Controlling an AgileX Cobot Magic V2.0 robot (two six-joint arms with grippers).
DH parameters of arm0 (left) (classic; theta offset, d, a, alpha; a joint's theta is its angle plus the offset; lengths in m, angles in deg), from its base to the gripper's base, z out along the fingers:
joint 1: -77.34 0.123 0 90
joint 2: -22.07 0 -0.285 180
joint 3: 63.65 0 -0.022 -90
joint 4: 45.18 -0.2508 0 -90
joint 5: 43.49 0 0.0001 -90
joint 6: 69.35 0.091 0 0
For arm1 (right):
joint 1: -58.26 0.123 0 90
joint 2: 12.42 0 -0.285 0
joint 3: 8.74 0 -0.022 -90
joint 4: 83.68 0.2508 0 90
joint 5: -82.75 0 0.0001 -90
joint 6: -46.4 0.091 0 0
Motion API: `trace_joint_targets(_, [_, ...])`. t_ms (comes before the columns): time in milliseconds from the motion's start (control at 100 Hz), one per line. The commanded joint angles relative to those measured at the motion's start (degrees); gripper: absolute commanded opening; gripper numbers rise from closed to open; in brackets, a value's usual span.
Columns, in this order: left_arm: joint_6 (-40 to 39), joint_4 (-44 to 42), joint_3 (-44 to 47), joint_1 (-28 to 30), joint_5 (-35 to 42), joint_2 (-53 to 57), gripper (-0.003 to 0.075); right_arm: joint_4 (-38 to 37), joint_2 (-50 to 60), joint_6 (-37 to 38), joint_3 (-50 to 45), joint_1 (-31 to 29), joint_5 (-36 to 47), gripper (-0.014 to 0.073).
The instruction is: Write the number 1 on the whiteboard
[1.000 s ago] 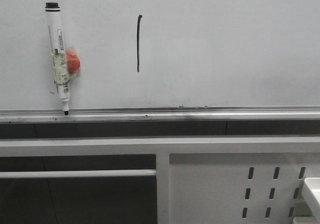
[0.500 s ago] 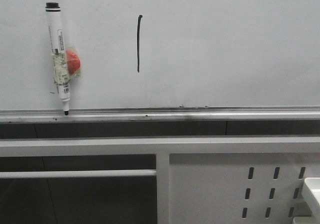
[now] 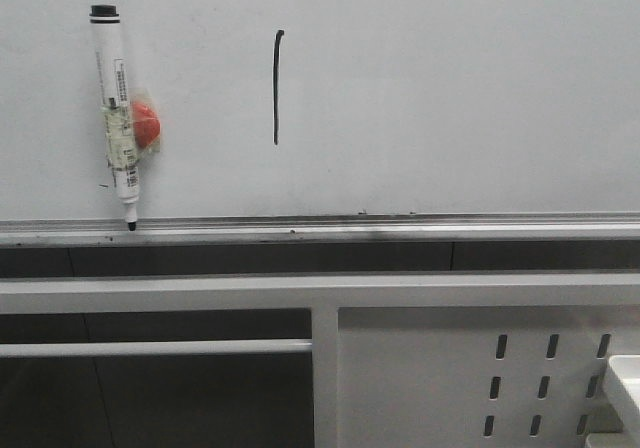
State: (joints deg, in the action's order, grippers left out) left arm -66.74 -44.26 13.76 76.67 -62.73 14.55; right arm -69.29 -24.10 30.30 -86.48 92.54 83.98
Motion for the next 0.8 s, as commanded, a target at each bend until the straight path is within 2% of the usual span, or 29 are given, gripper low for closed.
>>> trace_joint_targets(0, [0.0,0.7,2.0,0.1,3.5,1.3,-0.002,-1.0,1.7,0.3,-0.6,-3.2,4.4,-0.0069])
trace_joint_targets(280, [0.0,0.7,2.0,0.1,3.5,1.3,-0.002,-1.0,5.6,2.5,-0.6,-21.9,3.4,-0.0069])
trace_joint_targets(430, [0.0,0.7,2.0,0.1,3.5,1.3,-0.002,-1.0,5.6,4.8,-0.6,-30.4,-1.2,-0.0069])
trace_joint_targets(530, [0.0,0.7,2.0,0.1,3.5,1.3,-0.002,-1.5,5.6,6.1,-0.6,-33.5,-5.9,-0.0069])
trace_joint_targets(690, [0.0,0.7,2.0,0.1,3.5,1.3,-0.002,-10.5,5.6,17.1,-0.6,-34.3,-11.8,-0.0069])
trace_joint_targets(790, [0.0,0.7,2.0,0.1,3.5,1.3,-0.002,-12.4,5.6,17.8,-0.6,-34.3,-12.9,-0.0069])
